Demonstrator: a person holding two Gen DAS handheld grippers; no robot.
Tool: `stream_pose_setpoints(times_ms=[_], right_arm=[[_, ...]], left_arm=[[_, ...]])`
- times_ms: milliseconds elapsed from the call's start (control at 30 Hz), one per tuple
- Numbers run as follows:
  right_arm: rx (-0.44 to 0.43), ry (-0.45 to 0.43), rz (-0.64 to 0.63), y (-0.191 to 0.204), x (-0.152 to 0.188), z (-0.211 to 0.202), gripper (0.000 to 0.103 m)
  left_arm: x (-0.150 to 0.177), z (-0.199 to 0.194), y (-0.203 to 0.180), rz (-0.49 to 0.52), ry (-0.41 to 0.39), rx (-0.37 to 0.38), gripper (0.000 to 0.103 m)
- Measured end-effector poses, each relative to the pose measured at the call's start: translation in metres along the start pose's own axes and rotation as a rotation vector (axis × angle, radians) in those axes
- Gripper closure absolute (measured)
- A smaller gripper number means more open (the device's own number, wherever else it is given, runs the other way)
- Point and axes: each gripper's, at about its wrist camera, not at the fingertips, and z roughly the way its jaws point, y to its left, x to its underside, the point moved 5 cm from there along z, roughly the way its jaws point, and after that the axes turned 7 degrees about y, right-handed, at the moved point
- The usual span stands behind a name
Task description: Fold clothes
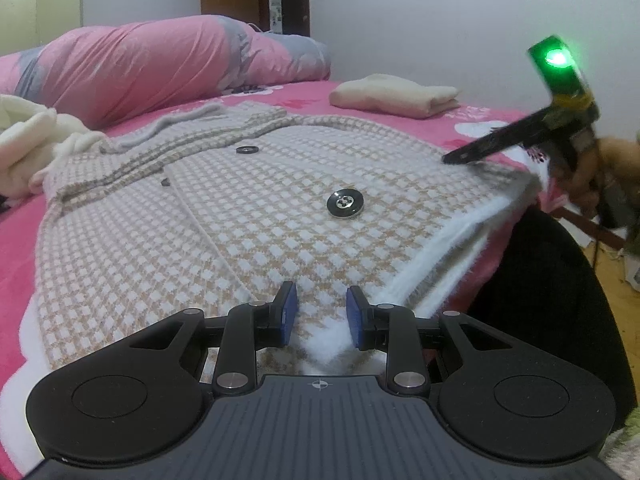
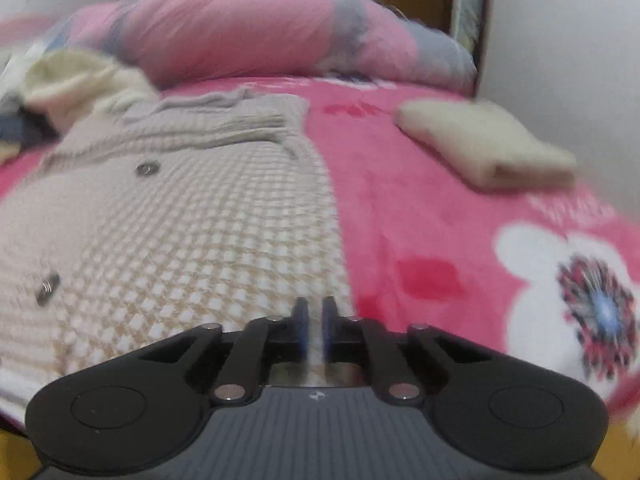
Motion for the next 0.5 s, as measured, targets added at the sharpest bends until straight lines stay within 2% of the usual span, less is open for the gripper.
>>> stream_pose_setpoints(times_ms=[133, 267, 367, 400, 500], right_arm=[[-0.013, 0.018, 0.049, -0.019, -0.011, -0.009, 0.101], [-0.15, -0.014, 0.02, 0.02, -0.047, 0.007, 0.101], [-0.202, 0.055, -0.025, 0.045, -0.048, 0.044, 0.101], [-0.19, 0.089, -0.023, 0.042, -0.045, 0.059, 0.101], [-0.178, 0.124, 0.141, 0.002, -0.037, 0.078, 0.102]], left_arm=[[0.0, 0.0, 0.001, -0.001, -0.002, 0.012, 0.076], [0.001, 0.0, 0.002, -0.005, -0.003, 0.018, 0.076], [0.001, 0.0, 0.001, -0.004, -0.005, 0.018, 0.076], [0.002, 0.0, 0.001, -0.003, -0.007, 0.021, 0.075], [0.004, -0.001, 0.003, -0.005, -0.014, 0.032, 0.075]])
